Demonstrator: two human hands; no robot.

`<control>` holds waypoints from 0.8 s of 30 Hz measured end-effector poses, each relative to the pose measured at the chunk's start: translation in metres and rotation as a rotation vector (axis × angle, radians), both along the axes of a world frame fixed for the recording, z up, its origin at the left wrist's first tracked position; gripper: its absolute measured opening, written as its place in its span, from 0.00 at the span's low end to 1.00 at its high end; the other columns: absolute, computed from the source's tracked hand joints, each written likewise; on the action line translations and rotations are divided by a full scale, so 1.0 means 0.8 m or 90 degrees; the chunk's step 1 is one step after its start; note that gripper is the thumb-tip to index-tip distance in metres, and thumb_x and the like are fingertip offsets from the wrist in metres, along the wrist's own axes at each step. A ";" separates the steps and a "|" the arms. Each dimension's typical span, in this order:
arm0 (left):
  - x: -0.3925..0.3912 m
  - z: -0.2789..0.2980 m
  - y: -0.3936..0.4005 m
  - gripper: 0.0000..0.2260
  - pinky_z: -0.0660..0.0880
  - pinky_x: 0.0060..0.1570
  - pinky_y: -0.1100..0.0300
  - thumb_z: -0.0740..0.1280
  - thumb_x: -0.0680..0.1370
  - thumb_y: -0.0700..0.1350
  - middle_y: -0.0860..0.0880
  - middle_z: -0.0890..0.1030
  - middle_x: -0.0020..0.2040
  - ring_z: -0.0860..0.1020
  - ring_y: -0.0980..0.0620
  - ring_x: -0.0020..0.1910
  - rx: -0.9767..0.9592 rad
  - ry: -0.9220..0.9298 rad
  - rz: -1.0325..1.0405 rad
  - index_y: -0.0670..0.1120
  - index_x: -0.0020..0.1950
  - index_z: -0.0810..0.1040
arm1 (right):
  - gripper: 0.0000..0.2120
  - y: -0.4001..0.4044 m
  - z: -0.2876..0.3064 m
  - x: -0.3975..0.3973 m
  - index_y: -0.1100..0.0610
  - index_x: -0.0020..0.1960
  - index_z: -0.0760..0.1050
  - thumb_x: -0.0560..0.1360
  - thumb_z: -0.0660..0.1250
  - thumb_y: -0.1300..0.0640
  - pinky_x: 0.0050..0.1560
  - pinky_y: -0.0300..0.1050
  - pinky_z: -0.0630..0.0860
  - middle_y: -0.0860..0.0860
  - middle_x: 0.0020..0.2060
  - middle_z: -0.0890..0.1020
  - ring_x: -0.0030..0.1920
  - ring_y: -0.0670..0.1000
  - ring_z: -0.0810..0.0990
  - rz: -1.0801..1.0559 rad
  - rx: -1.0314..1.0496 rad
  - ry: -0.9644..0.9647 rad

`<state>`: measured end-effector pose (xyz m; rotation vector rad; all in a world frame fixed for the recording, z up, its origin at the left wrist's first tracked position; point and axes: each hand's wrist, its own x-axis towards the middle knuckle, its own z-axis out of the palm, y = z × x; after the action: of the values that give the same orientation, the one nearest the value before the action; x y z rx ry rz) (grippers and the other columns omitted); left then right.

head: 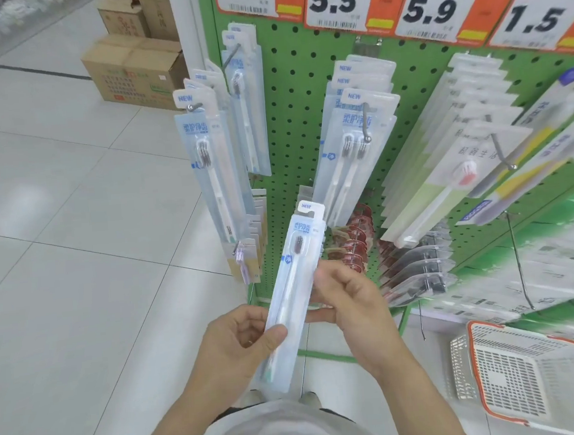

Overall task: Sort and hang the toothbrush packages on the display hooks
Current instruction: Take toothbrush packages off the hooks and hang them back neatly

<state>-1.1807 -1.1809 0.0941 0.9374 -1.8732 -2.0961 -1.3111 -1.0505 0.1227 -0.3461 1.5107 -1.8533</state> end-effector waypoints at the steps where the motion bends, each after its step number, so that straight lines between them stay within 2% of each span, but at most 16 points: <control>1: 0.000 0.001 -0.001 0.05 0.77 0.39 0.66 0.76 0.72 0.38 0.46 0.86 0.39 0.81 0.52 0.36 -0.015 0.004 -0.008 0.41 0.46 0.83 | 0.12 -0.002 0.000 -0.001 0.63 0.59 0.79 0.78 0.67 0.59 0.43 0.52 0.84 0.60 0.49 0.86 0.46 0.56 0.87 -0.002 0.003 0.029; 3: 0.000 0.007 -0.003 0.06 0.75 0.38 0.66 0.76 0.72 0.42 0.46 0.86 0.41 0.79 0.53 0.36 -0.042 0.005 -0.030 0.43 0.46 0.83 | 0.09 -0.009 0.001 -0.003 0.63 0.57 0.78 0.77 0.68 0.66 0.40 0.49 0.83 0.59 0.48 0.87 0.43 0.54 0.86 -0.017 0.011 0.068; 4: 0.000 0.011 -0.006 0.07 0.75 0.40 0.66 0.75 0.72 0.45 0.47 0.86 0.42 0.80 0.53 0.37 -0.055 -0.001 -0.051 0.44 0.47 0.83 | 0.08 -0.012 0.004 -0.004 0.62 0.56 0.79 0.77 0.68 0.67 0.40 0.49 0.83 0.58 0.47 0.87 0.43 0.54 0.86 -0.019 0.010 0.086; 6: 0.002 0.021 -0.016 0.10 0.75 0.45 0.68 0.72 0.72 0.52 0.52 0.86 0.48 0.82 0.53 0.43 -0.094 -0.030 -0.112 0.49 0.49 0.83 | 0.08 -0.020 0.011 -0.006 0.60 0.56 0.79 0.78 0.69 0.65 0.43 0.51 0.83 0.56 0.47 0.87 0.45 0.54 0.87 -0.011 -0.011 0.125; 8: 0.002 0.033 -0.029 0.14 0.73 0.48 0.72 0.68 0.72 0.58 0.60 0.84 0.53 0.81 0.58 0.50 -0.168 -0.060 -0.148 0.55 0.54 0.82 | 0.09 -0.028 0.025 -0.008 0.59 0.57 0.80 0.78 0.70 0.63 0.49 0.51 0.83 0.55 0.48 0.88 0.49 0.55 0.87 -0.006 -0.026 0.175; 10: 0.000 0.054 -0.042 0.15 0.71 0.47 0.74 0.64 0.73 0.61 0.66 0.81 0.55 0.79 0.64 0.54 -0.242 -0.054 -0.093 0.58 0.56 0.80 | 0.09 -0.039 0.042 -0.010 0.55 0.58 0.80 0.78 0.70 0.63 0.52 0.49 0.81 0.52 0.49 0.88 0.50 0.53 0.87 -0.008 -0.027 0.237; 12: -0.005 0.079 -0.051 0.11 0.70 0.45 0.77 0.63 0.75 0.58 0.67 0.81 0.53 0.79 0.66 0.52 -0.283 0.002 0.015 0.58 0.53 0.79 | 0.10 -0.051 0.061 -0.013 0.53 0.57 0.81 0.79 0.70 0.63 0.55 0.49 0.81 0.49 0.49 0.87 0.51 0.52 0.86 -0.013 -0.026 0.291; 15: -0.017 0.112 -0.065 0.03 0.72 0.41 0.74 0.68 0.79 0.48 0.63 0.84 0.48 0.81 0.62 0.46 -0.316 0.083 0.135 0.55 0.50 0.80 | 0.12 -0.069 0.088 -0.015 0.46 0.56 0.80 0.79 0.69 0.63 0.54 0.39 0.78 0.43 0.48 0.87 0.50 0.46 0.85 -0.020 -0.023 0.373; 18: -0.029 0.130 -0.075 0.06 0.77 0.47 0.66 0.69 0.77 0.50 0.56 0.86 0.48 0.83 0.57 0.48 -0.305 0.167 0.143 0.53 0.53 0.80 | 0.11 -0.081 0.105 -0.015 0.46 0.56 0.80 0.80 0.69 0.61 0.49 0.33 0.76 0.41 0.48 0.86 0.50 0.43 0.84 -0.009 -0.003 0.437; 20: -0.037 0.132 -0.079 0.07 0.79 0.48 0.59 0.70 0.76 0.50 0.53 0.86 0.47 0.84 0.52 0.47 -0.281 0.188 0.126 0.52 0.53 0.80 | 0.10 -0.087 0.111 -0.015 0.49 0.57 0.81 0.80 0.68 0.61 0.44 0.30 0.74 0.41 0.46 0.86 0.47 0.42 0.84 -0.009 0.026 0.473; 22: -0.046 0.127 -0.081 0.03 0.79 0.44 0.57 0.71 0.79 0.44 0.50 0.86 0.45 0.84 0.50 0.42 -0.273 0.195 0.119 0.50 0.51 0.80 | 0.09 -0.091 0.114 -0.015 0.49 0.57 0.81 0.80 0.67 0.61 0.39 0.31 0.74 0.40 0.44 0.85 0.43 0.42 0.83 -0.019 0.061 0.520; 24: -0.052 0.122 -0.081 0.05 0.78 0.40 0.59 0.70 0.79 0.38 0.49 0.85 0.41 0.83 0.50 0.37 -0.259 0.199 0.141 0.47 0.50 0.80 | 0.10 -0.095 0.115 -0.015 0.48 0.57 0.81 0.80 0.67 0.60 0.38 0.33 0.75 0.40 0.42 0.85 0.40 0.43 0.82 -0.028 0.086 0.550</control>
<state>-1.2222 -1.2459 0.1915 0.6430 -1.8335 -1.5481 -1.3228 -1.1261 0.2148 -1.1601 2.1890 -1.6937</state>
